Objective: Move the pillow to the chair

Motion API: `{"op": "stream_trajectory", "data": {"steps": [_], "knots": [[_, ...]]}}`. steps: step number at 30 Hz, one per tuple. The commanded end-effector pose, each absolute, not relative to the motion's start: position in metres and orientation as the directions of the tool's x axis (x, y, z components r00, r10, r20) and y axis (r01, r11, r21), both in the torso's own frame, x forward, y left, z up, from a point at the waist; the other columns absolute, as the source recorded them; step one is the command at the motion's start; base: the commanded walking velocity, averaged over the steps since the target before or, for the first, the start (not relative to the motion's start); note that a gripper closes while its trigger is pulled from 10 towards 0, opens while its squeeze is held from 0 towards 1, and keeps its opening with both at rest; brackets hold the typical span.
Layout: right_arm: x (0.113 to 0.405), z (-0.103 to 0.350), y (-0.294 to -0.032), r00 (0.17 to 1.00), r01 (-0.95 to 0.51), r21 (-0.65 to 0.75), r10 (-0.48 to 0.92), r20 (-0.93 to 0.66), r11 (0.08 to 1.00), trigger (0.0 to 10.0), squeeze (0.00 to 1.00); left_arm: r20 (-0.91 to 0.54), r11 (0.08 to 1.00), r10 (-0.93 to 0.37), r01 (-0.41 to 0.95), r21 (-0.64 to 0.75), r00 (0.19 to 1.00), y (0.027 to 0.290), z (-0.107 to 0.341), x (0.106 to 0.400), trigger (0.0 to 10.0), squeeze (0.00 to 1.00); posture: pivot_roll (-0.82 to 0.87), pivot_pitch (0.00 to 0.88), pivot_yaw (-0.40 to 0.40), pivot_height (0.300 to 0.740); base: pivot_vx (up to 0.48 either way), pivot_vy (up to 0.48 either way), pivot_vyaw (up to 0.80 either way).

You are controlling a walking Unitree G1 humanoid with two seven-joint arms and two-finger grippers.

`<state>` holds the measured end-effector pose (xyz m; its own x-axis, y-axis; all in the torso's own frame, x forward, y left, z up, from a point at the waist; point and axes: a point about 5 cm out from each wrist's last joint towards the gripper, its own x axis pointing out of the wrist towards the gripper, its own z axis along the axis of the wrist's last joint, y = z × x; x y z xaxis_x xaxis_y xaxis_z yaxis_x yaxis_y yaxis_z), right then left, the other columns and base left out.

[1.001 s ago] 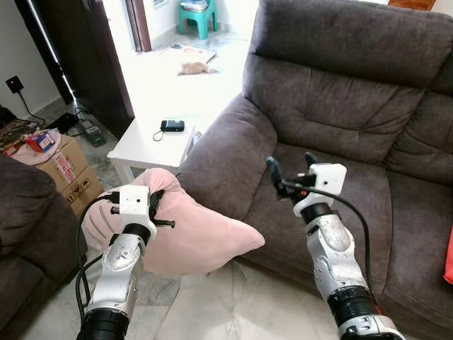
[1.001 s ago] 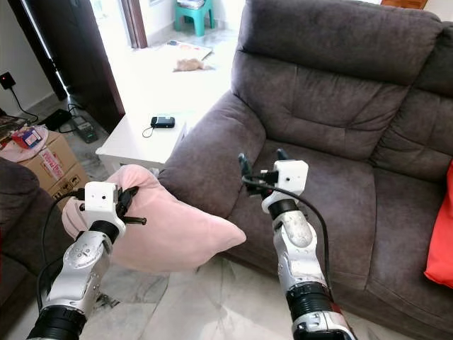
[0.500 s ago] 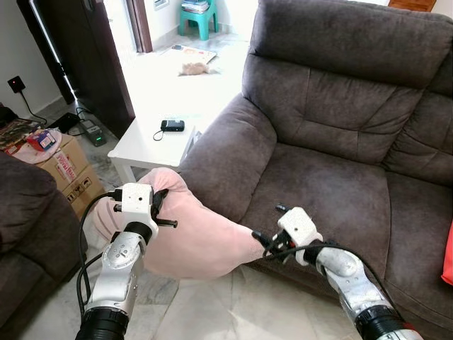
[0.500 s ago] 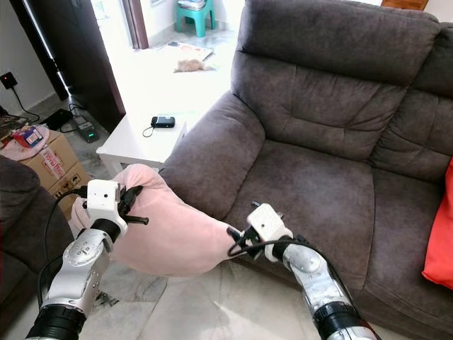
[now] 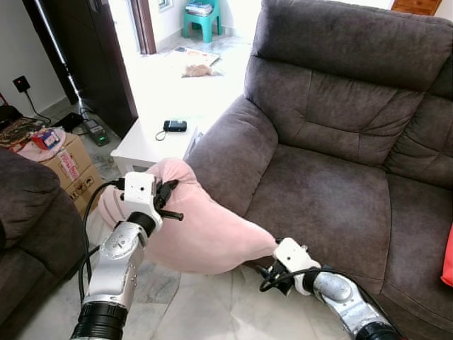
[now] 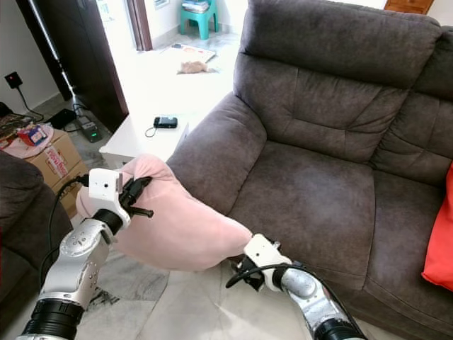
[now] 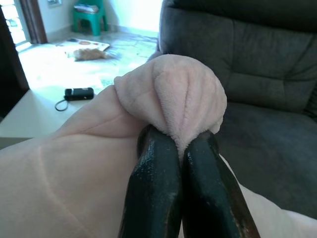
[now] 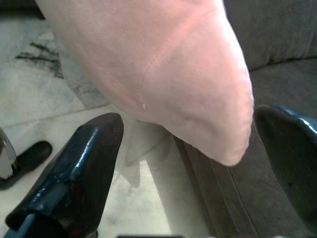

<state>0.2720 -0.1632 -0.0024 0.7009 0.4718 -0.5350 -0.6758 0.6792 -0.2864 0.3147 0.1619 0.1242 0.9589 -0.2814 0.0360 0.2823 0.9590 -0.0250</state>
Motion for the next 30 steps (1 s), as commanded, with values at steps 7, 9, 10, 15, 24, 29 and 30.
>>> {"op": "stream_trajectory", "data": {"steps": [7, 9, 10, 15, 24, 29, 30], "knots": [[0.268, -0.012, -0.164, 0.686, -0.697, -0.372, 0.419, -0.595, 0.613, 10.0, 0.93, 0.137, 0.936, -0.348, 0.351, 0.000, 0.928, 0.157, 0.152, 0.315, 10.0, 0.00, 0.07, 0.058, -0.027, 0.740, 0.000, 0.000, 0.00], [0.268, -0.014, -0.166, 0.699, -0.679, -0.394, 0.381, -0.605, 0.620, 10.0, 0.00, 0.135, 0.934, -0.354, 0.357, -0.002, 0.926, 0.157, 0.153, 0.315, 10.0, 0.00, 0.07, 0.059, -0.028, 0.740, 0.000, 0.000, 0.00], [0.268, -0.017, -0.169, 0.707, -0.660, -0.402, 0.344, -0.618, 0.634, 10.0, 0.00, 0.134, 0.931, -0.361, 0.364, 0.000, 0.923, 0.156, 0.154, 0.315, 10.0, 0.00, 0.07, 0.060, -0.027, 0.740, 0.000, 0.000, 0.00], [0.265, -0.022, -0.173, 0.701, -0.664, -0.440, 0.300, -0.647, 0.604, 10.0, 0.00, 0.132, 0.922, -0.382, 0.386, -0.007, 0.915, 0.153, 0.155, 0.314, 10.0, 0.00, 0.08, 0.062, -0.027, 0.740, 0.000, 0.000, 0.00], [0.269, -0.022, -0.181, 0.749, -0.573, -0.475, 0.192, -0.634, 0.668, 10.0, 0.00, 0.120, 0.898, -0.433, 0.439, -0.020, 0.893, 0.147, 0.154, 0.311, 10.0, 0.00, 0.09, 0.056, -0.028, 0.740, 0.000, 0.000, 0.00], [0.264, -0.027, -0.178, 0.719, -0.591, -0.431, 0.203, -0.665, 0.682, 10.0, 0.00, 0.129, 0.891, -0.447, 0.454, -0.028, 0.885, 0.144, 0.157, 0.311, 10.0, 0.00, 0.09, 0.053, -0.028, 0.740, 0.000, 0.000, 0.00], [0.264, -0.028, -0.177, 0.714, -0.594, -0.421, 0.207, -0.669, 0.686, 10.0, 0.00, 0.131, 0.889, -0.450, 0.457, -0.030, 0.884, 0.143, 0.157, 0.311, 10.0, 0.00, 0.09, 0.053, -0.028, 0.740, 0.000, 0.000, 0.00]]}}
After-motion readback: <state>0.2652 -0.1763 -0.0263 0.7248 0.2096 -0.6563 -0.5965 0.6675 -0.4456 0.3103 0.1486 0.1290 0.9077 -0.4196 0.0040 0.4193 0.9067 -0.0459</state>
